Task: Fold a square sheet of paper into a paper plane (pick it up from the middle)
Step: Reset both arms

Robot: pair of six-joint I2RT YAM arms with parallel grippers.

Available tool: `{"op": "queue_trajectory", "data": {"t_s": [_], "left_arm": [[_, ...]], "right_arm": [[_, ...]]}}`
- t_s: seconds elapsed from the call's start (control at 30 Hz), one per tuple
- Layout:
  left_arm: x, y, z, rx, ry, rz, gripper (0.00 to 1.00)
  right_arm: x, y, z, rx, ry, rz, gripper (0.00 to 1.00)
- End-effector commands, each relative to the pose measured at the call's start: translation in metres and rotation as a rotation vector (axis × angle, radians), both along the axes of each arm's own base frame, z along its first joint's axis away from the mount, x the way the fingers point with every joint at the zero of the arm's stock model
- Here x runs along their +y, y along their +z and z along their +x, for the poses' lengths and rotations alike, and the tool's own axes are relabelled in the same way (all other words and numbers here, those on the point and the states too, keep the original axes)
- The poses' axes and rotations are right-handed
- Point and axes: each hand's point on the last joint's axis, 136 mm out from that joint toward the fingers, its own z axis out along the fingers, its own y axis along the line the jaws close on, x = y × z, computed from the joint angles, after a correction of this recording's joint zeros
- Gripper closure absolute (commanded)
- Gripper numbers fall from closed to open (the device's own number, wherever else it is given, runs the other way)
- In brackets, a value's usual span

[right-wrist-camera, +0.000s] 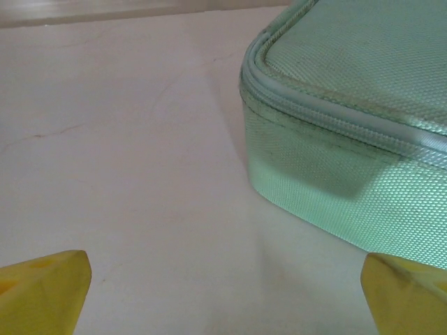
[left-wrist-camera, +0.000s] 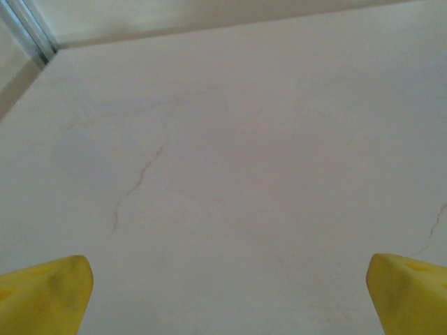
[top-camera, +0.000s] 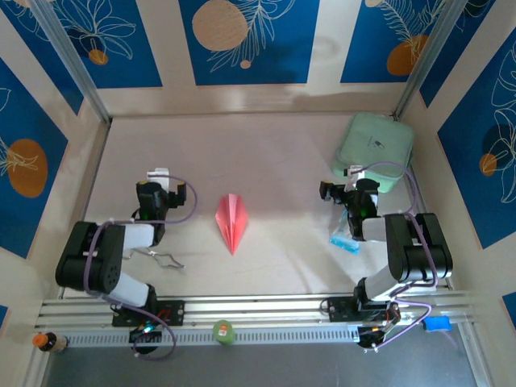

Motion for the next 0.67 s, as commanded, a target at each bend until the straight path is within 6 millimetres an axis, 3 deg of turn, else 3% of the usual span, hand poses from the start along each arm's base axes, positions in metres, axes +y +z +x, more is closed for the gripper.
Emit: {"op": "queue_trajectory", "data": {"t_s": [0.0,0.07,0.63], "left_arm": [[-0.003,0.011,0.002,-0.079,-0.037,-0.033,0.00],[0.007,0.010,0.006,-0.083,0.019,-0.040,0.00],[0.007,0.013,0.004,-0.097,0.023,-0.029,0.00]], "right_arm": [[0.000,0.014,0.007,-0.055,-0.012,0.002,0.01],[0.001,0.014,0.008,-0.047,0.005,0.022,0.01],[0.000,0.014,0.008,-0.047,0.007,0.022,0.01]]}}
